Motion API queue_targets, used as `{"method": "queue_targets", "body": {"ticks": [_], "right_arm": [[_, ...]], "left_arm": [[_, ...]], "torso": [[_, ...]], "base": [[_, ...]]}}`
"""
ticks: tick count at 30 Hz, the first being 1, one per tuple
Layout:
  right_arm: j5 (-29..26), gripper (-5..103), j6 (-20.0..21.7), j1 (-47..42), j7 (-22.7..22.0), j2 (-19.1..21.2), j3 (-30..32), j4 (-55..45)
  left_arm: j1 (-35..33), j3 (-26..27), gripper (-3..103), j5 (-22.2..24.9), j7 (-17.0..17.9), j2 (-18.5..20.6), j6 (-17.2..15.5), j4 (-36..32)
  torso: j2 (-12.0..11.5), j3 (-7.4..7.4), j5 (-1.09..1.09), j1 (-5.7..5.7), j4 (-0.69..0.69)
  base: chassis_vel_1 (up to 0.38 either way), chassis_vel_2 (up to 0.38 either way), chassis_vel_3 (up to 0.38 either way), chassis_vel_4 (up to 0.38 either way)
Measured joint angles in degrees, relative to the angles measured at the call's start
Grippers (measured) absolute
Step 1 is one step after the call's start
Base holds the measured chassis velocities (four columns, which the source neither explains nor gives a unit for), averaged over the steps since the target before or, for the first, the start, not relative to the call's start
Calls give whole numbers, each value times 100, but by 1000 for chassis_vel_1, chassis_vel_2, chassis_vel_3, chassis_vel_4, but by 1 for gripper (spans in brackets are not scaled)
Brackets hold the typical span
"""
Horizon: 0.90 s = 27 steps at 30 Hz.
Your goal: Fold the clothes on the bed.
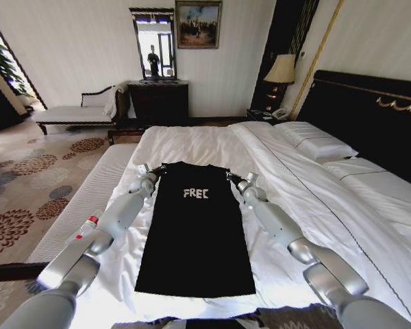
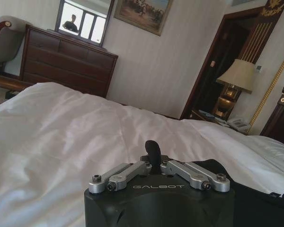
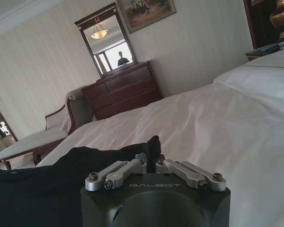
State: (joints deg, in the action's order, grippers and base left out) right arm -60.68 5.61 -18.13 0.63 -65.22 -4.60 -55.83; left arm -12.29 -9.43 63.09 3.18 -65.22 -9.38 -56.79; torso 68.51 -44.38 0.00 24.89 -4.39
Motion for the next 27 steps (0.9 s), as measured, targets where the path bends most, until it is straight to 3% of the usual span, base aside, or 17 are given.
{"method": "queue_targets", "body": {"ticks": [8, 13, 15, 21, 27], "right_arm": [[29, 3, -23, 394, 40, -99, -351, 270], [122, 3, -89, 629, 123, -427, -582, 646], [236, 3, -109, 830, 191, -682, -590, 1049], [490, 3, -208, 1041, 159, -940, -443, 1587], [698, 3, -371, 944, 165, -883, -323, 1717]], "left_arm": [[525, -413, 1, 9, -187, -195, 111, 804], [803, -572, 1, -133, -375, -527, 265, 1422], [1129, -633, 1, -285, -533, -872, 399, 2029], [1314, -588, 1, -370, -587, -1177, 452, 2346], [1251, -389, 1, -1147, -654, -1352, 600, 2619]], "torso": [[0, 0, 0, 1, 5], [0, 0, 0, 0, 7], [0, -1, 0, 1, 3], [-1, -1, 0, 2, 4], [0, 0, 2, 0, 4]], "base": [[0, 0, 0, 0], [0, 0, 0, 0], [0, 0, 0, 0], [0, 0, 0, 0], [0, 0, 0, 0]]}}
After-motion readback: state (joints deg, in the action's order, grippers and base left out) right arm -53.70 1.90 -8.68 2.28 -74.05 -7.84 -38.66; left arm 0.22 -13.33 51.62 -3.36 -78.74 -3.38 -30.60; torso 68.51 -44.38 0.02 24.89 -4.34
